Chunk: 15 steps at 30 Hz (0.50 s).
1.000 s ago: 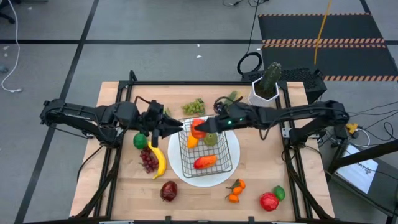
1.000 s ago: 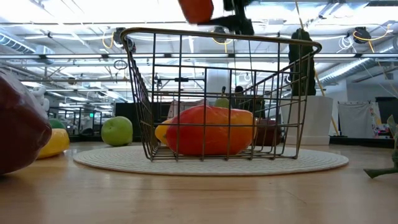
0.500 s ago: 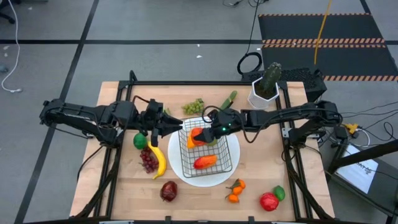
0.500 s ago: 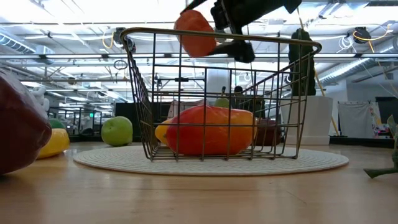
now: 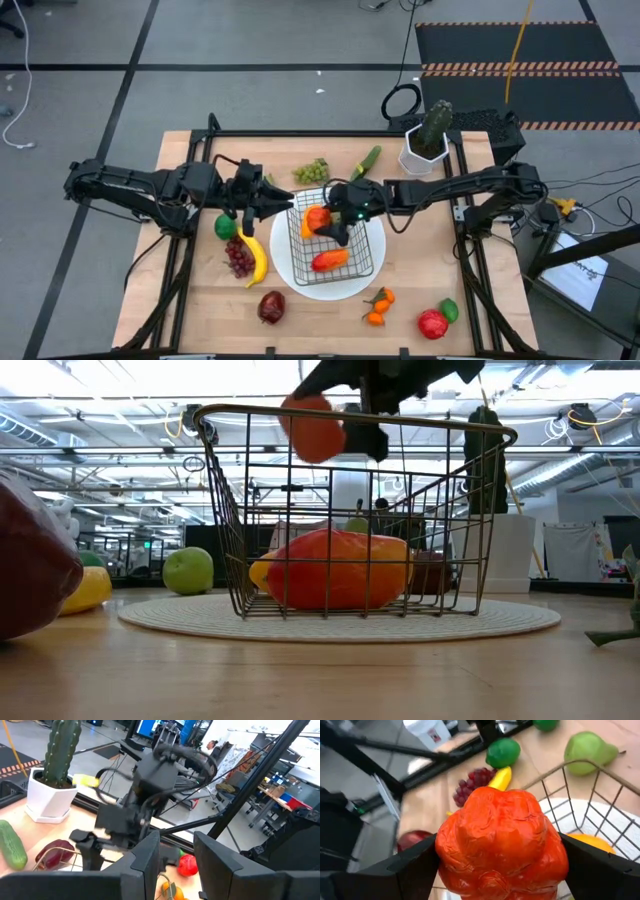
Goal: Build produce basket
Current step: Put the orange pumpkin into the black wire basket
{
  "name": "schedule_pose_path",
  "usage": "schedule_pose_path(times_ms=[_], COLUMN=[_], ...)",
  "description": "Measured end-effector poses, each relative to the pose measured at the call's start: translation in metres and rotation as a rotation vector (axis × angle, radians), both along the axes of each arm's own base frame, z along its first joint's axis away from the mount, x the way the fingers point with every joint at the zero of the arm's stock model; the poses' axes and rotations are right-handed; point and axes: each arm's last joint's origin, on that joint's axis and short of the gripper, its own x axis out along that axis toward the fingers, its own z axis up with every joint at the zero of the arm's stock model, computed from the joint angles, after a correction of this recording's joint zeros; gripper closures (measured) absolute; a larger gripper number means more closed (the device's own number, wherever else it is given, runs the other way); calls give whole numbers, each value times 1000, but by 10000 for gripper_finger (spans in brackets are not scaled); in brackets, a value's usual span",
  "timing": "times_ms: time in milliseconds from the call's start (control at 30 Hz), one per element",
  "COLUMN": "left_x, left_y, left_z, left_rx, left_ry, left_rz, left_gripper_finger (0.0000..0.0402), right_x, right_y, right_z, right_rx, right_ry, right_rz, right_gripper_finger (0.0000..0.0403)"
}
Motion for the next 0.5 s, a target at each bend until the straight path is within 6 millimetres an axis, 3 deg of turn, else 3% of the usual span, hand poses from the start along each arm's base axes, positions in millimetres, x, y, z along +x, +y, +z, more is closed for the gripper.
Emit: schedule_pose_path(times_ms=[233,500], left_x=[0,0], left_y=[-2,-2], left_z=[0,0], left_rx=[2,-3], left_ry=[0,1], left_rz=[-9,-8], left_gripper_finger=[282,282], right_x=[18,23], right_y=[12,23], right_z=[-30,-56], right_rx=[-94,-137], right_ry=[18,96], right_rz=[110,213], right_gripper_finger=[50,50])
